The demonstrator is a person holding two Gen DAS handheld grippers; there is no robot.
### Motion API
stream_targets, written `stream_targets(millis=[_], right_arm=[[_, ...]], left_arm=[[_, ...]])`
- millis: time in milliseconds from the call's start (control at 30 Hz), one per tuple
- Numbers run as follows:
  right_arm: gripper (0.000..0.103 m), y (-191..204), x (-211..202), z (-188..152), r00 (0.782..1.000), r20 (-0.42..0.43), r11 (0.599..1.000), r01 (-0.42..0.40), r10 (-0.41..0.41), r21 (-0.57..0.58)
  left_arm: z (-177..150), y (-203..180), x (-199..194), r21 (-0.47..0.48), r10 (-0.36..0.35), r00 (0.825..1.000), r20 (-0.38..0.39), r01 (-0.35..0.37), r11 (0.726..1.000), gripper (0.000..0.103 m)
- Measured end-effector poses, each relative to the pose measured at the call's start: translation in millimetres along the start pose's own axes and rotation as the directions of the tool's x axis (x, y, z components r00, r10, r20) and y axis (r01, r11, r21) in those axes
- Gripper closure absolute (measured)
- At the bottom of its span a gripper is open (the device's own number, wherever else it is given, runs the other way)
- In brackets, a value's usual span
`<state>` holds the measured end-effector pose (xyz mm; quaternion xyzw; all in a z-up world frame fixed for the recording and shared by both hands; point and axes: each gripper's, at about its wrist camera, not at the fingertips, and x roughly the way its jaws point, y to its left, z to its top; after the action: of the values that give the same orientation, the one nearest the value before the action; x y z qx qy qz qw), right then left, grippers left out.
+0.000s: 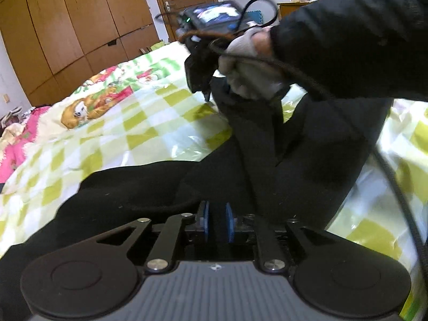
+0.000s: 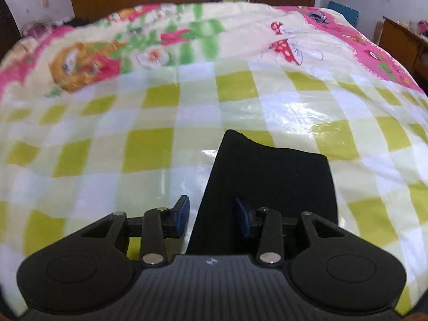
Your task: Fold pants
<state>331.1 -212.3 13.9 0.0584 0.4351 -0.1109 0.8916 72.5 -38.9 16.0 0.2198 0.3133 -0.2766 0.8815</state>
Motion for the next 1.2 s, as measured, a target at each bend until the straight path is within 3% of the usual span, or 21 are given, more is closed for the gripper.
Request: stream_targets(millis=[33,100,133,267,400,500,633,733,867,967,1033,1100,1133,1167,1200], right_arm=[[0.069,-1.2,5.8,0.4,1.000,0.002,1.000,0.020,-0.020,-0.003],[0.094,-11.4,8.4,1.8,1.000,0.005,0.999,0.018,-0.018,0.029],[0.099,-22.0,6.2,2.9,1.000,0.003,0.998,-0.004,0.004,0.069],[0.100,-73.4,-35.0,-0.7,0.992,0.085,0.976,-0.109,0.095,0.187],[0.100,-145.9,-112.1,-26.0,0.955,0.239,0.920,-0.244,0.174,0.306],[0.100,-205.9,-166.8,-61.8,0.929,0.326,0.872,-0.299,0.175,0.387],[0.100,-263.9,-203.4,-128.4,0.934,0.328,0.833,-0.291,0.141,0.470],[0.100,-287.8,-198.8,-173.3,0.946,0.295,0.797,-0.278,0.132,0.536],[0.095,-304.8,-163.4,-206.3,0.951,0.256,0.716,-0.300,0.174,0.630],[0.091,-312.8,-149.8,-215.3,0.942,0.275,0.650,-0.332,0.192,0.683],[0.088,-317.1,-144.2,-214.2,0.922,0.316,0.606,-0.385,0.223,0.696],[0.083,-319.6,-138.4,-207.9,0.917,0.330,0.597,-0.396,0.224,0.697],[0.085,-320.3,-133.7,-203.6,0.920,0.321,0.596,-0.391,0.225,0.702],[0.095,-320.8,-129.5,-199.5,0.923,0.308,0.596,-0.384,0.230,0.705],[0.097,-320.5,-127.3,-194.9,0.923,0.303,0.594,-0.384,0.236,0.707]], left_arm=[[2.2,-5.5,0.1,0.002,0.007,1.000,-0.002,-0.007,1.000,0.070],[2.4,-10.6,2.5,0.016,0.019,1.000,-0.002,-0.019,1.000,0.070],[1.9,-12.6,3.5,0.019,0.024,1.000,-0.003,-0.024,1.000,0.070],[4.1,-19.7,0.9,0.042,0.036,0.999,-0.001,-0.036,0.998,0.070],[10.7,-33.7,-5.5,0.092,0.042,0.999,0.018,-0.043,0.995,0.070],[15.8,-50.5,-9.5,0.137,0.031,0.999,0.031,-0.035,0.990,0.070],[19.1,-75.5,-11.3,0.202,0.012,1.000,0.027,-0.017,0.979,0.070],[20.1,-94.3,-8.3,0.254,-0.001,1.000,0.015,-0.003,0.967,0.070],[20.8,-110.3,0.0,0.315,0.016,1.000,-0.010,-0.012,0.949,0.070],[23.6,-112.7,1.7,0.318,0.027,0.999,-0.024,-0.018,0.948,0.070],[26.2,-113.8,3.5,0.313,0.030,0.999,-0.031,-0.019,0.950,0.070],[29.3,-116.0,6.4,0.311,0.035,0.999,-0.034,-0.023,0.950,0.070],[31.0,-116.6,8.0,0.309,0.035,0.999,-0.035,-0.023,0.951,0.070],[32.7,-117.7,8.8,0.311,0.036,0.999,-0.033,-0.024,0.950,0.070],[33.9,-118.2,8.9,0.314,0.037,0.999,-0.029,-0.026,0.949,0.070]])
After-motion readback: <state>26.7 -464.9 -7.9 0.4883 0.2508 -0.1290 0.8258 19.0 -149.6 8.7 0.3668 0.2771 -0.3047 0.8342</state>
